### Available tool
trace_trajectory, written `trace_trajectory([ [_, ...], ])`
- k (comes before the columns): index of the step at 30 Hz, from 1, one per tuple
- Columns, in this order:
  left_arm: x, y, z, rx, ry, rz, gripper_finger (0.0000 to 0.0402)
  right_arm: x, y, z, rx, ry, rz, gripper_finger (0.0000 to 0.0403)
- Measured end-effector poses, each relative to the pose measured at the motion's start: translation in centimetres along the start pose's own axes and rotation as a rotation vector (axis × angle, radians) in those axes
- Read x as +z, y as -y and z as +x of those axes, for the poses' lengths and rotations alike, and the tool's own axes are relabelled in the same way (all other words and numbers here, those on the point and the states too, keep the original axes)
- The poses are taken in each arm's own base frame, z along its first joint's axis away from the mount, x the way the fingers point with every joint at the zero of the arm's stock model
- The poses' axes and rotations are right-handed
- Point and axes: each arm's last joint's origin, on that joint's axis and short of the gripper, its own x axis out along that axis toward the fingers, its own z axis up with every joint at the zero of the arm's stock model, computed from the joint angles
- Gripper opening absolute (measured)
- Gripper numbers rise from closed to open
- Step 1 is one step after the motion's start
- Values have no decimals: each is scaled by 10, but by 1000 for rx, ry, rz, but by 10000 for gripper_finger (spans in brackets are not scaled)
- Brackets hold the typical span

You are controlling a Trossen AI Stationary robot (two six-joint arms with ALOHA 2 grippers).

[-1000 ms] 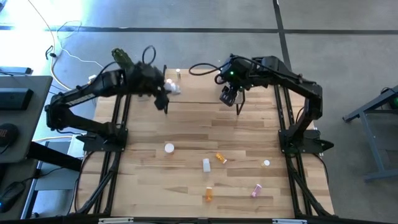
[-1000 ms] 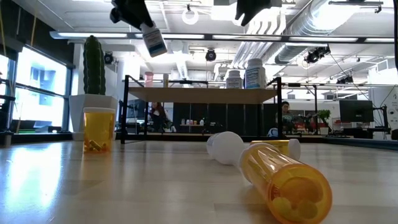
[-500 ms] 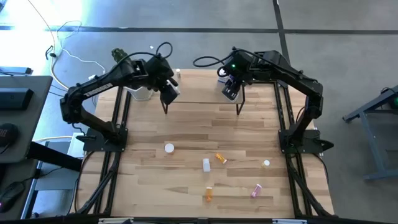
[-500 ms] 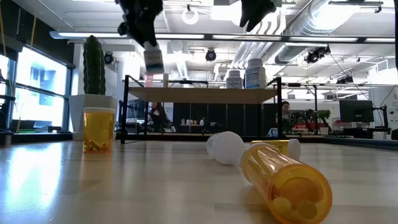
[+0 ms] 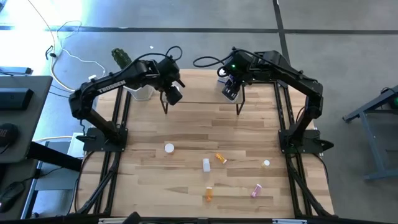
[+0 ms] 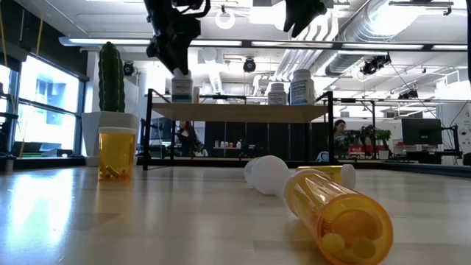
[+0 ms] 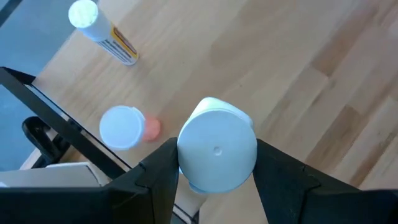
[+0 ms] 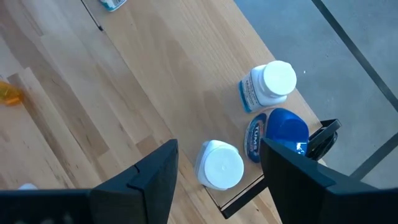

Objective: Pick and place medicine bottles onto shelf by color
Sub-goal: Put the blue pill bottle on the shelf, then put the big orange pill bottle on the shelf

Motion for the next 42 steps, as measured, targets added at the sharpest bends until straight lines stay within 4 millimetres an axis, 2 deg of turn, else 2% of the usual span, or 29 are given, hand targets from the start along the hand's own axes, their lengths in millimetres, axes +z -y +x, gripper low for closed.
trace_trajectory([
  [10, 1, -8, 2, -25, -7, 6, 175, 0, 0, 0, 0, 0, 5, 216],
  [20, 2, -8, 3, -22, -7, 24, 241, 0, 0, 0, 9, 1, 0, 216],
  [24, 4, -9, 0, -23, 9, 23, 253, 1, 0, 0, 8, 11, 0, 216],
  [34, 15, -10, -38, -30, 82, 19, 254, 1, -1, 0, 12, 9, -1, 216],
  [38, 8, -7, -55, -41, 94, 38, 254, 1, -2, 0, 34, 5, -4, 216],
  [42, -4, 6, -75, -69, 138, 62, 255, 0, -4, 0, 78, -3, -5, 216],
])
